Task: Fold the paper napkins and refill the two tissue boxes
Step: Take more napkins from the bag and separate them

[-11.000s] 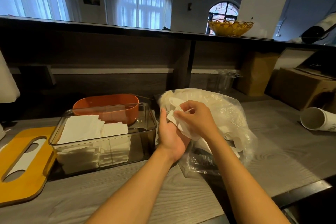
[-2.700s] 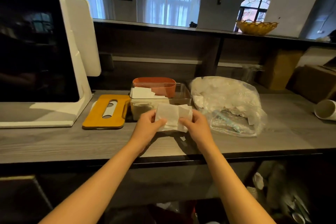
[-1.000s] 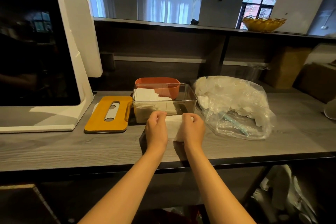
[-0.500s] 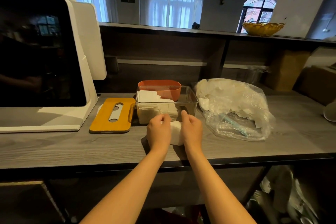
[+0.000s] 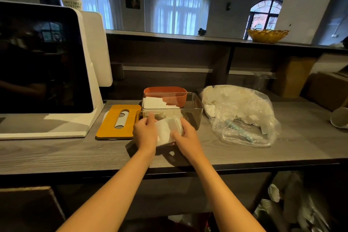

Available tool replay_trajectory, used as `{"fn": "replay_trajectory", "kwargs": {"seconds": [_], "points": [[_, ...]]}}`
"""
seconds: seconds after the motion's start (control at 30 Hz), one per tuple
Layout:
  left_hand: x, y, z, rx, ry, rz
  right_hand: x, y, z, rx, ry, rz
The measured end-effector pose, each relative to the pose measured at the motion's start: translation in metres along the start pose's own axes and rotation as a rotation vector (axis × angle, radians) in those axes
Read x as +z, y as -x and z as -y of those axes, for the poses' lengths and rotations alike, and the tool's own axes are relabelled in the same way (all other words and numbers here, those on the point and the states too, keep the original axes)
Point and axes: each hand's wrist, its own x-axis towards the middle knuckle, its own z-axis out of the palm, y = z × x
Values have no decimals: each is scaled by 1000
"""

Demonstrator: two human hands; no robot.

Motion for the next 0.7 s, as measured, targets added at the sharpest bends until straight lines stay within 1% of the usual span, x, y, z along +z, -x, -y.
{"fn": "replay_trajectory", "kwargs": {"seconds": [0.07, 0.17, 0.23, 0.3, 0.4, 0.47, 0.53, 0.6, 0.7], "points": [[-8, -3, 3, 101, -44, 156, -2, -3, 0, 16, -52, -77], [-19, -3, -3, 245, -90, 419, -8, -6, 0, 100, -286, -258], [-20, 2, -13, 247, -130, 590, -14, -9, 8, 142, -432, -351], [-16, 6, -29, 199, -140, 700, -19, -16, 20, 152, -483, -392], [-2, 10, -54, 161, -121, 759, -24, -32, 40, 201, -471, -362], [10, 11, -67, 145, -123, 739, -26, -46, 49, 280, -394, -342], [21, 9, -78, 99, -102, 720, -32, -61, 53, 328, -355, -366], [31, 0, -89, 84, -157, 725, -40, -77, 54, 331, -288, -395], [47, -24, -103, 95, -251, 725, -52, -100, 51, 282, -136, -394]]}}
